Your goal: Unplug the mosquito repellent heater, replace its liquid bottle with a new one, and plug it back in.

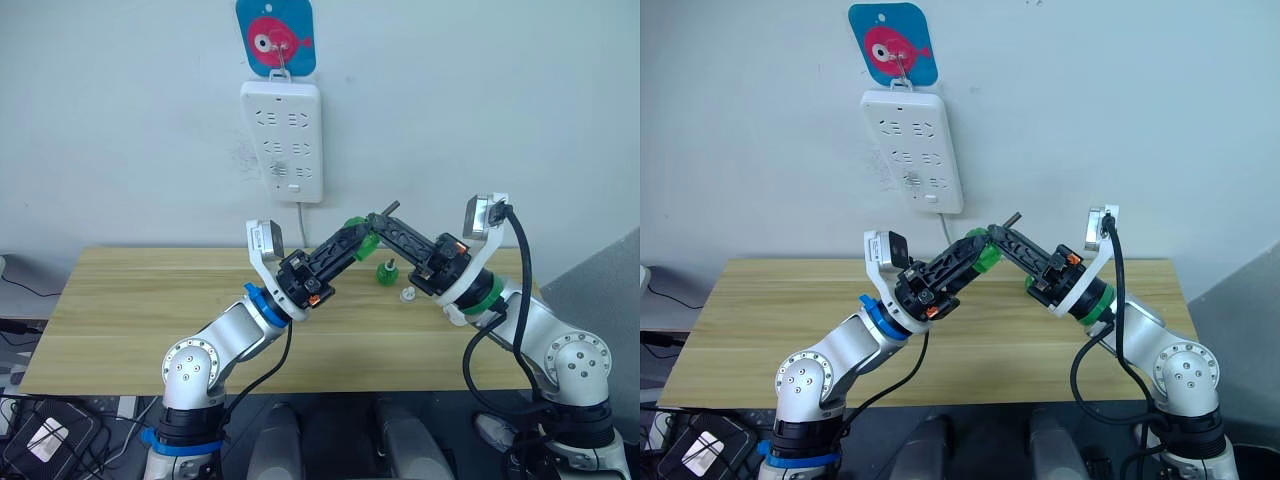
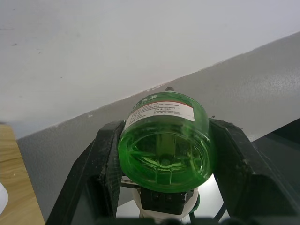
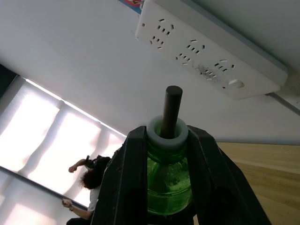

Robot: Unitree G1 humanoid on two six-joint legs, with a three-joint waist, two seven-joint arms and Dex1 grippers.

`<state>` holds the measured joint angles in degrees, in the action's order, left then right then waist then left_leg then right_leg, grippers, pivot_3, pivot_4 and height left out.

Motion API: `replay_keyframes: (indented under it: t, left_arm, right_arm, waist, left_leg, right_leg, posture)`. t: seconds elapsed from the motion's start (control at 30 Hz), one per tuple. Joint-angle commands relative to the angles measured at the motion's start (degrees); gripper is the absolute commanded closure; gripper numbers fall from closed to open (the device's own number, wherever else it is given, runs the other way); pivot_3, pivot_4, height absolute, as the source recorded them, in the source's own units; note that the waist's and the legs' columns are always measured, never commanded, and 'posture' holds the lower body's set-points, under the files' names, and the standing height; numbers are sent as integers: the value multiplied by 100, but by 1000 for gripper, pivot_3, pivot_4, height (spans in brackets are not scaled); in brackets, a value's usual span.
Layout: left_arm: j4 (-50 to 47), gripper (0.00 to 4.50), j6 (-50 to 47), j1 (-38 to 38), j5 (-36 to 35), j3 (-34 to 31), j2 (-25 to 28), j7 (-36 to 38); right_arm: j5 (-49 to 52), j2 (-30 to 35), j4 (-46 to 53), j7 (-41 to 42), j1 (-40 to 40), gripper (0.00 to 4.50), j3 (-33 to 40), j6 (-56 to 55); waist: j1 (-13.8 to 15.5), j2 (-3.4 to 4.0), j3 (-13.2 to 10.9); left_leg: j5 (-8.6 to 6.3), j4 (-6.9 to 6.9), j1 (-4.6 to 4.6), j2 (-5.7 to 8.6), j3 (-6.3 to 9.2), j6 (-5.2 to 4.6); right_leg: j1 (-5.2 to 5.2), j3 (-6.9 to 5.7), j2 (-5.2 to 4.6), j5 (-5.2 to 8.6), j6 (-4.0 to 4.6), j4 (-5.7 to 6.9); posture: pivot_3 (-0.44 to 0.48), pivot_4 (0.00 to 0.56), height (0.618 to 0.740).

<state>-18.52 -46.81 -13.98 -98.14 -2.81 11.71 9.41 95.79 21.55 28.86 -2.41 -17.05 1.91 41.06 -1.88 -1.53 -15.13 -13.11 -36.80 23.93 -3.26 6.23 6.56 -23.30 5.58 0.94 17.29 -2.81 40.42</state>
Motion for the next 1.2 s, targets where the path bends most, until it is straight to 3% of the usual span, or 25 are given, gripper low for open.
replay_keyframes:
  t: [0.03, 0.3, 0.5, 0.63, 0.73, 0.83, 0.9, 0.97, 1.07, 1.2]
  left_arm:
    - [-224, 2146, 52, 4, -123, -32, -9, 54]
    - [-249, 2146, -9, 26, -40, 0, 46, 212]
    - [-192, 2146, -23, -7, -59, -26, 108, 343]
    - [-195, 2146, -43, 46, -82, 1, 132, 399]
    - [-295, 2146, -36, 71, 147, 17, 213, 437]
    - [-572, 2146, -29, -69, 1189, 200, 628, 898]
    - [-865, 2146, 404, -192, 2725, 738, 1174, 1633]
    - [-976, 2147, 1260, -170, 4353, 1391, 1710, 2505]
    - [-586, 2147, 3012, 47, 6209, 1985, 2131, 3575]
    - [548, 2147, 5212, 376, 7505, 2147, 2408, 4846]
  right_arm:
    - [40, 6, 155, 55, -44, 3708, 78, -67]
    - [246, 20, 154, -11, -13, 3708, 84, -43]
    - [341, 397, -65, 111, 46, 1672, 555, -49]
    - [413, 703, -166, 287, 92, 20, 808, 27]
    - [-21, 970, -271, 381, 162, 0, 1067, -45]
    - [-996, 1649, -426, 651, 334, 0, 1254, 66]
    - [-1901, 2273, -523, 830, 487, 0, 1177, 172]
    - [-2671, 2810, -494, 1137, 614, 0, 991, 244]
    - [-3267, 3284, -506, 1387, 646, 0, 659, 620]
    - [-4262, 3960, -580, 1791, 435, 0, -451, 1476]
  waist:
    - [0, 0, 0]
    - [0, 0, 0]
    - [0, 0, 0]
    - [-1, 1, -1]
    - [0, 0, -1]
    - [5, 2, -5]
    - [22, 13, -12]
    - [24, 37, -30]
    - [-9, 48, -36]
    - [-25, 72, -67]
  left_leg:
    - [0, 0, 0, 0, 0, 0]
    - [0, 1, 0, 0, 0, 0]
    - [0, 1, 2, 0, 0, -1]
    - [-1, 4, 1, 0, -1, -2]
    - [-1, 7, 1, 0, -2, -3]
    - [-1, 8, 1, 2, -3, -3]
    - [-2, 10, 2, 3, -5, -3]
    - [-2, 15, 2, 4, -9, -3]
    - [-2, 42, -6, 3, -33, -3]
    - [-1, 77, -13, -11, -43, -6]
  right_leg:
    - [0, 0, 0, 0, 0, 0]
    - [0, 0, 0, 0, 0, -1]
    - [0, 0, 0, 0, 0, -5]
    - [0, 1, 0, 0, 0, -7]
    - [0, 2, 0, 0, 0, -9]
    - [1, 3, 1, 0, -1, -15]
    - [2, 5, 1, 1, -2, -25]
    - [6, 10, 1, 1, -3, -46]
    - [5, 31, -1, 0, -4, -70]
    - [1, 33, 3, 1, 2, -91]
  posture:
    - [1, 199, 740]
    - [-1, 200, 740]
    - [-10, 217, 740]
    - [-10, 223, 740]
    - [-5, 232, 740]
    - [-6, 249, 740]
    - [-10, 265, 740]
    - [-19, 278, 740]
    - [-34, 296, 740]
    - [-41, 316, 740]
